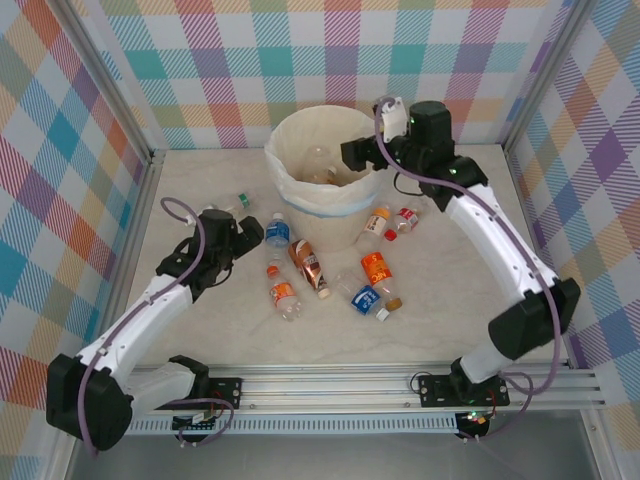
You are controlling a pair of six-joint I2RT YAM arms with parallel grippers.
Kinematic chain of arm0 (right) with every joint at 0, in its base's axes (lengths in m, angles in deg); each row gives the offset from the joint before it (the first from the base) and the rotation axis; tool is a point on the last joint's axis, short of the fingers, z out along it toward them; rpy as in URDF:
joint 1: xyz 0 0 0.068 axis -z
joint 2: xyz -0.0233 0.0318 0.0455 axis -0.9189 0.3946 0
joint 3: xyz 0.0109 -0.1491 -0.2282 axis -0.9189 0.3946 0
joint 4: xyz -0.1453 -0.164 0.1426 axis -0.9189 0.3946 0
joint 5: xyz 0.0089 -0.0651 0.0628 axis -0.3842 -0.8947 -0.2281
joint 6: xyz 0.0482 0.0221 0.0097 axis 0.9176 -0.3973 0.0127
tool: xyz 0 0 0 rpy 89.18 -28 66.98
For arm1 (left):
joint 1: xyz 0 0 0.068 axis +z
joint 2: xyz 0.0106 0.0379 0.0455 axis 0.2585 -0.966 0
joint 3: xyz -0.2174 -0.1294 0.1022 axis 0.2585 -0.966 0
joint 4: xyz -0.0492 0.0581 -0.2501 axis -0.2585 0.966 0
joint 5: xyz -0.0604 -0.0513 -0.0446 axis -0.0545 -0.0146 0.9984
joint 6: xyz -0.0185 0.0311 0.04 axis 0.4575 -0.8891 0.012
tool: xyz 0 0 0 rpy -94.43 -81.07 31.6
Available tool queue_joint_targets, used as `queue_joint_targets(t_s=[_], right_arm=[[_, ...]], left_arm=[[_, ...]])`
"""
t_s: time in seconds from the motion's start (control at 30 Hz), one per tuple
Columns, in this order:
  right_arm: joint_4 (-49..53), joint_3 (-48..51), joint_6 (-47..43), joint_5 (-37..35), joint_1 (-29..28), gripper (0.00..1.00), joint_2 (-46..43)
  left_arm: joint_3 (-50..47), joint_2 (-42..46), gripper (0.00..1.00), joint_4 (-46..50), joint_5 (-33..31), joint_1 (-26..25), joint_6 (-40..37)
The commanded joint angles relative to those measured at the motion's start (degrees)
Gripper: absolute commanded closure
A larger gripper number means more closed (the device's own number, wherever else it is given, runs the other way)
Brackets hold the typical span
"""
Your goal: Put the plastic bottles in the bin
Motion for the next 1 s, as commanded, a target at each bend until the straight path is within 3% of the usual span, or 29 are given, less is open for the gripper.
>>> queue_joint_targets(t_s=[0.0,0.2,0.5,0.73,0.97], right_arm=[[-6.92,7.98,3.45,-1.06,-0.03,0.03,-6.96],[-13.81,26.06,7.18,-12.61,-0.03,0.00,-19.76],[-17.36,41.70,9.23,-30.81,0.06,0.00,-30.60],[-19.83,44.31,10.09,-32.68,0.14,0.00,-31.34],[-18.13,44.22,9.03,-32.84,0.22,0.00,-32.32]], left_arm=[[2.32,-2.82,0.00,1.07,2.52,0.65,1.04],[1.61,-4.08,0.00,-0.14,2.97,0.65,1.67],[-0.38,-6.55,0.00,1.44,15.25,-0.94,1.10],[-2.08,-7.38,0.00,-0.54,14.33,-8.24,0.84],[-3.59,-9.49,0.00,-0.38,8.26,-13.75,4.01]])
